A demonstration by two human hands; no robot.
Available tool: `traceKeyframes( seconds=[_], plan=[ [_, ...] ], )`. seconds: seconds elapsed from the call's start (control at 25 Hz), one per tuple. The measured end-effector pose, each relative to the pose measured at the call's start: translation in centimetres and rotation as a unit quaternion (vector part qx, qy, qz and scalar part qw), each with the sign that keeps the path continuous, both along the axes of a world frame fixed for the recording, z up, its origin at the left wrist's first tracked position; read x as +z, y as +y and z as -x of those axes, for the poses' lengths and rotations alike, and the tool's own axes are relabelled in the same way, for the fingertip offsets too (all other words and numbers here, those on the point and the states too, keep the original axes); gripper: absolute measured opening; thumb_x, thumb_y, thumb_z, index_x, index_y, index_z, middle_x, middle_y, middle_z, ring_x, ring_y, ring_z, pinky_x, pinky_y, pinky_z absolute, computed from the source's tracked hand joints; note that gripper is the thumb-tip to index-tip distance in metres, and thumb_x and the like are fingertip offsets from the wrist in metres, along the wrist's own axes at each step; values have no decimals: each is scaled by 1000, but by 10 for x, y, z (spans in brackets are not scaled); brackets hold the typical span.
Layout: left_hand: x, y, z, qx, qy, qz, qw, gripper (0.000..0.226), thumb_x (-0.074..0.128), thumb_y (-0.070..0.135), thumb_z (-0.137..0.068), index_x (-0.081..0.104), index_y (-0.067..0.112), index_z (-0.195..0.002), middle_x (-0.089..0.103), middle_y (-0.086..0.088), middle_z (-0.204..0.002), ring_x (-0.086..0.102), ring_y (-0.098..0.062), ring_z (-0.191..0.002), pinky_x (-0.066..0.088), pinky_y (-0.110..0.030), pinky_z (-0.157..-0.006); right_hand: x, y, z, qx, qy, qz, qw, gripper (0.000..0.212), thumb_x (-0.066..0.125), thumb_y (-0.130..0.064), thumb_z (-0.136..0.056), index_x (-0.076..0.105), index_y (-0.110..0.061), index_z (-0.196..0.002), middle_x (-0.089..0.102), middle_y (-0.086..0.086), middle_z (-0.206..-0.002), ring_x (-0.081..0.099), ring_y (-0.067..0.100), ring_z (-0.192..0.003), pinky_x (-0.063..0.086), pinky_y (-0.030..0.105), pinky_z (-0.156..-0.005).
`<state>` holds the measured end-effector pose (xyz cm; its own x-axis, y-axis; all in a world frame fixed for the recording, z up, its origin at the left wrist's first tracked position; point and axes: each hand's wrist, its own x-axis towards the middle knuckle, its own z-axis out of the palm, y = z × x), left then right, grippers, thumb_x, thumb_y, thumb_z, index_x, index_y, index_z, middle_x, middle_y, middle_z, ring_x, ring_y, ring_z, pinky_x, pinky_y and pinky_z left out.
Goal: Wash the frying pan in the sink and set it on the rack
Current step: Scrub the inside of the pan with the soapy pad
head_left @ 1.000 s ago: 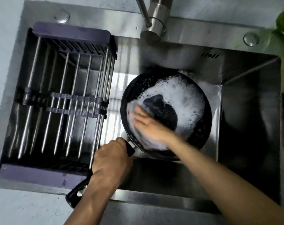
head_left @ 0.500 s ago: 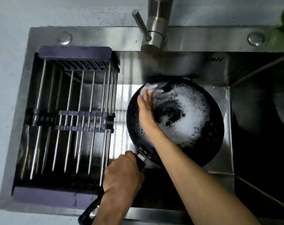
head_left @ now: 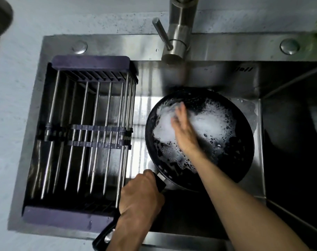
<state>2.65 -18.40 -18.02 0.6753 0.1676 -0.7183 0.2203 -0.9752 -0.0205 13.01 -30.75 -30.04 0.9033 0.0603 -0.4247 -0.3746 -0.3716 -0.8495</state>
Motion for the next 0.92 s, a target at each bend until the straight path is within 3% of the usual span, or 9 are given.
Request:
traceKeyframes(
  seconds=[0.08, 0.16, 0.24, 0.32, 0.44, 0.6, 0.68, 0.8, 0.92],
  plan=[
    [1, 1, 0, 7, -5, 2, 1000, 34, 57, 29, -79, 54, 24, -112, 64, 0, -110, 63, -24, -103, 48, -32, -81, 3, 5, -22, -16, 54, 104, 993, 61, 14, -67, -99, -9, -50, -153, -12, -18, -164, 0, 8, -148, 4, 50, -121],
    [2, 1, 1, 12, 0, 4, 1000, 35, 58, 30, -77, 55, 24, -111, 64, 0, -109, 63, -24, -102, 48, -32, -79, 15, 23, -2, 104, 41, 86, 990, 62, 13, -70, -97, -13, -53, -151, -28, -22, -158, -25, 10, -145, -16, 50, -116],
    [2, 1, -2, 28, 11, 9, 999, 37, 61, 32, -77, 57, 24, -113, 64, -1, -110, 63, -25, -103, 48, -32, -81, 23, 7, 51, 267, 55, 26, 962, 62, 17, -79, -91, -8, -64, -146, -26, -31, -155, -28, 6, -144, -17, 46, -112],
    [5, 1, -5, 36, 24, 9, 999, 39, 63, 32, -77, 58, 23, -115, 64, -3, -112, 63, -27, -105, 50, -33, -83, 31, -53, 72, 403, 106, 91, 905, 62, 16, -77, -93, 2, -57, -150, -20, -27, -157, -22, 7, -148, -18, 39, -115],
    [2, 1, -1, 28, 14, 0, 1000, 39, 63, 33, -78, 57, 23, -115, 64, -3, -111, 63, -26, -103, 50, -34, -83, 17, -79, 14, 331, 147, 274, 891, 60, 13, -61, -102, 2, -40, -157, -20, -8, -163, -21, 18, -150, -17, 38, -118],
    [-6, 3, -1, 34, 13, 9, 999, 38, 65, 33, -74, 59, 27, -111, 64, 0, -108, 63, -25, -101, 48, -32, -79, 10, -30, 36, 393, 70, 155, 904, 59, 15, -67, -99, 6, -48, -154, -22, -25, -158, -26, 7, -145, -27, 42, -111],
    [-3, 3, -1, 27, 8, 4, 1000, 38, 64, 30, -76, 57, 25, -113, 64, -1, -108, 63, -25, -100, 48, -32, -78, 16, -77, 63, 456, 70, 168, 871, 57, 16, -66, -99, 18, -48, -153, -16, -29, -156, -20, 7, -149, -21, 46, -118],
    [-4, 1, 0, 1, -6, -14, 1000, 36, 62, 27, -79, 54, 21, -113, 63, -2, -108, 63, -24, -100, 44, -31, -74, 11, -84, 6, 324, 97, 304, 890, 57, 20, -61, -102, 38, -36, -149, 7, -3, -166, 3, 20, -152, 8, 47, -121],
    [-8, 3, 1, 23, -6, -1, 1000, 35, 61, 28, -76, 56, 24, -110, 63, 1, -104, 63, -24, -96, 42, -30, -71, 20, -17, 5, 293, 44, 197, 934, 43, 32, -58, -99, 55, -37, -128, 18, -9, -154, 25, 26, -143, 29, 57, -115]
  ],
)
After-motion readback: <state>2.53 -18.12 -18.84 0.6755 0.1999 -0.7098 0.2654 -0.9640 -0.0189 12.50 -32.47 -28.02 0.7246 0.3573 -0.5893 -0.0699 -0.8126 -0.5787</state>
